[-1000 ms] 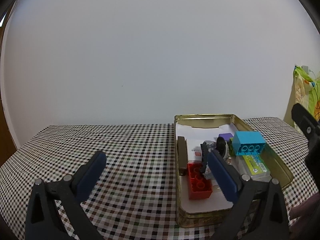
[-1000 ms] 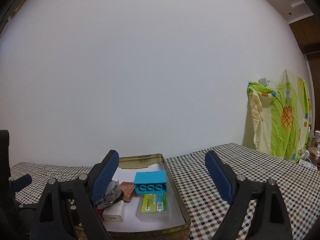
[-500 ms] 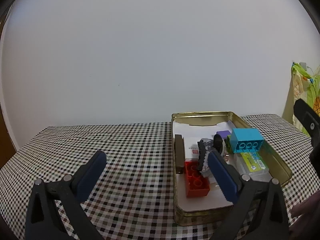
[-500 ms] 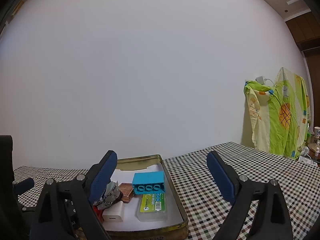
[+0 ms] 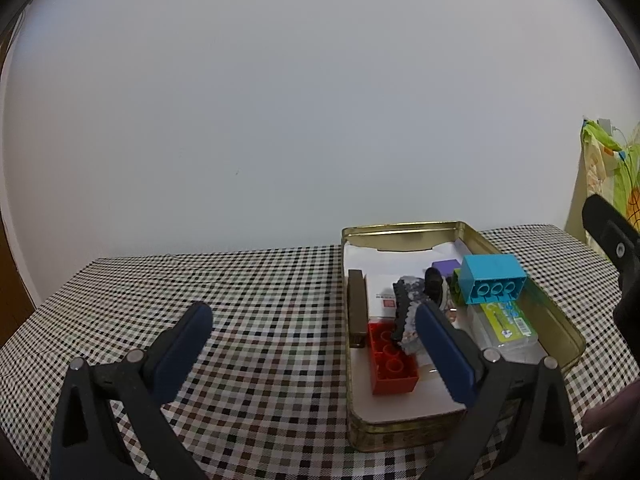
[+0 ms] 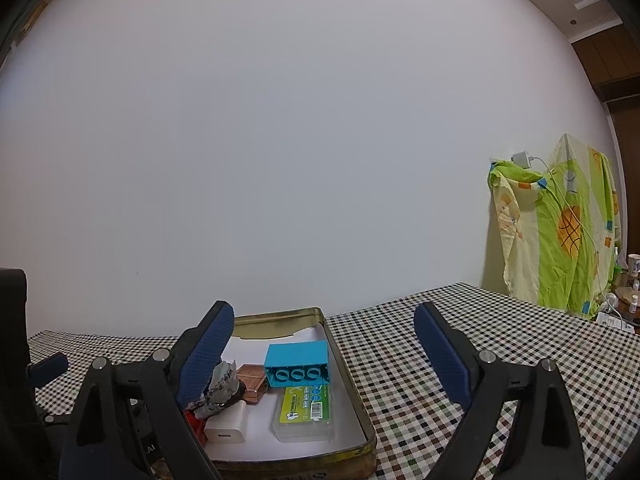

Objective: Organize rigid objects

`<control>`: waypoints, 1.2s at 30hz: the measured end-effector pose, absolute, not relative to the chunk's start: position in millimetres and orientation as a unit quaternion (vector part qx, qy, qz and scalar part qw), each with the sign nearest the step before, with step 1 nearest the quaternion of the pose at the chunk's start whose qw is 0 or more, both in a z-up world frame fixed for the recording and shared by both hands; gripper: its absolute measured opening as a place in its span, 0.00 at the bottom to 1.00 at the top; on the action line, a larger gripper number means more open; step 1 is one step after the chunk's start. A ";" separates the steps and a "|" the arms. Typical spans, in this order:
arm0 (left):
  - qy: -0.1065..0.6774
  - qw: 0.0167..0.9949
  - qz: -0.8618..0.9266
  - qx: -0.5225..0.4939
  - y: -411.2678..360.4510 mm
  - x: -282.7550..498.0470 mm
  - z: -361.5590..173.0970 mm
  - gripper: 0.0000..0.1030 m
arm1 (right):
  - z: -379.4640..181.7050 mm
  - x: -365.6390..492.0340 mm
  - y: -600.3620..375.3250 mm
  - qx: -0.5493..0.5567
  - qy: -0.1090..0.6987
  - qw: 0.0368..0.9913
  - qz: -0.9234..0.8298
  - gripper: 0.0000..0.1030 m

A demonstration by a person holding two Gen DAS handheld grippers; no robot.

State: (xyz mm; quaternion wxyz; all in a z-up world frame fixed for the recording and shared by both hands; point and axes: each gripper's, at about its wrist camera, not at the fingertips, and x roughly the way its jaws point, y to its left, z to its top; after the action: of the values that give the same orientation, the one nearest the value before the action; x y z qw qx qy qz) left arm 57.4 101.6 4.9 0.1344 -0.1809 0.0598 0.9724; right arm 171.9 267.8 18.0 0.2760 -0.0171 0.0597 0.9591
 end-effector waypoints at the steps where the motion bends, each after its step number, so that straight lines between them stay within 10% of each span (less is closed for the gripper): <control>1: 0.060 0.134 0.972 -0.181 101.8 57.3 4.8 1.00 | 18.0 172.2 267.4 -0.017 0.060 0.276 0.959 0.91; 36: 0.062 0.127 0.973 -0.182 102.2 58.2 4.6 1.00 | 18.3 169.8 263.9 -0.018 0.060 0.281 0.958 0.91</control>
State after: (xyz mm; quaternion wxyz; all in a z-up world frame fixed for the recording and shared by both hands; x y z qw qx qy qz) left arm 58.2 102.2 4.6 0.1268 -0.1825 0.0617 0.9730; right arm 169.8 263.9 18.3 0.2806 -0.0182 0.0597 0.9578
